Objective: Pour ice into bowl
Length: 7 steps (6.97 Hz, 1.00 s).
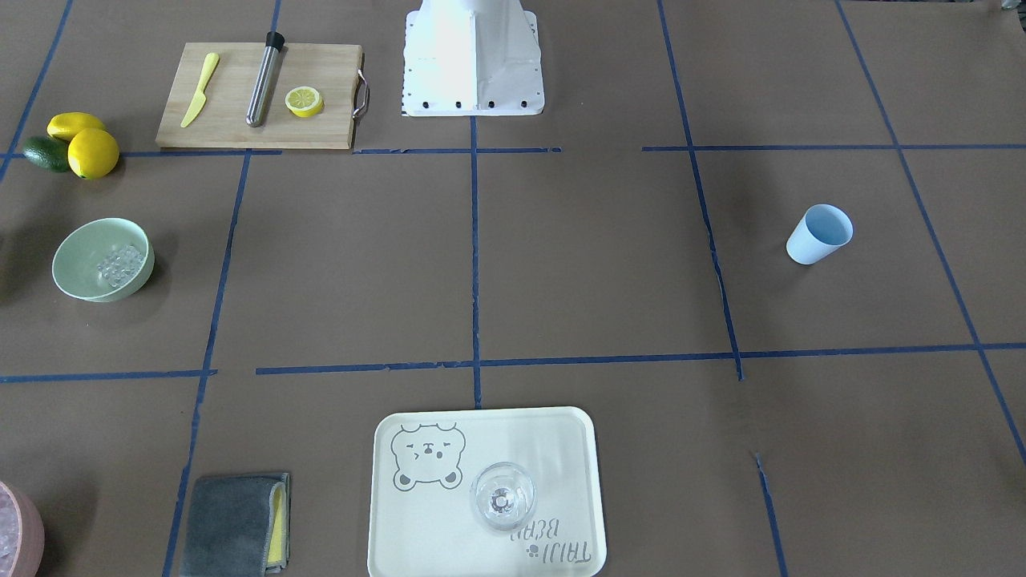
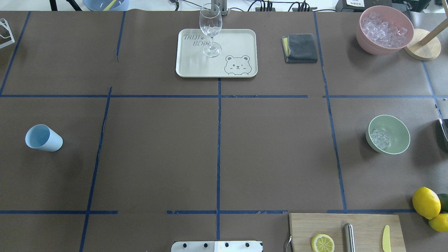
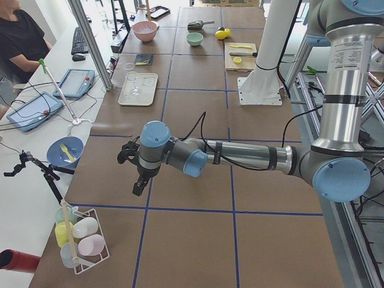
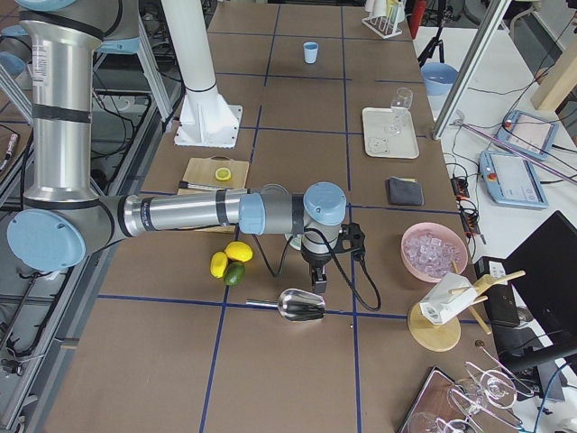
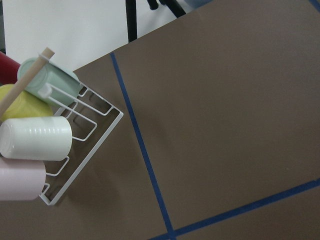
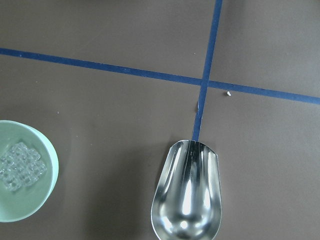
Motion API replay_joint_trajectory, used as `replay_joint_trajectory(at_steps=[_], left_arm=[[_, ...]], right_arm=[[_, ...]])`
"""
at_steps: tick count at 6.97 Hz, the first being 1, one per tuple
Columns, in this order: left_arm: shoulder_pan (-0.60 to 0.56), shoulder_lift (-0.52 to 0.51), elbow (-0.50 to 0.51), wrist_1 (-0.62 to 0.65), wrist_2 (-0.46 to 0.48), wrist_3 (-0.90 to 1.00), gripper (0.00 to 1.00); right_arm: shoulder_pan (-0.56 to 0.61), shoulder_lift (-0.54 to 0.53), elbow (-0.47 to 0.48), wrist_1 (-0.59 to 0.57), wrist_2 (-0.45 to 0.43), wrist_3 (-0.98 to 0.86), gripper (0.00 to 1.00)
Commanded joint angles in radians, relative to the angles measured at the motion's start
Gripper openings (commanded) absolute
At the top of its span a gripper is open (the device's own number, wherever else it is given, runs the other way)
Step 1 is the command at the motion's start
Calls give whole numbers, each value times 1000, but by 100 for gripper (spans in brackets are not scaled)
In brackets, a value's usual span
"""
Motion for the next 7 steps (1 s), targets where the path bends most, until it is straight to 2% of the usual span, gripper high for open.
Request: replay_joint_trajectory(at_steps=[1, 2, 5, 7], left_arm=[[-6, 67, 4, 27, -18, 8, 100], [-11, 47, -5, 157, -17, 14, 100], [-64, -28, -7, 367, -78, 20, 100], [-64, -31, -7, 363, -76, 22, 100]], right_arm=[[3, 31, -22, 23, -18, 4, 100], [3, 31, -28, 29, -15, 4, 100], [4, 31, -54, 29, 25, 4, 100], [6, 34, -54, 29, 45, 5, 100]])
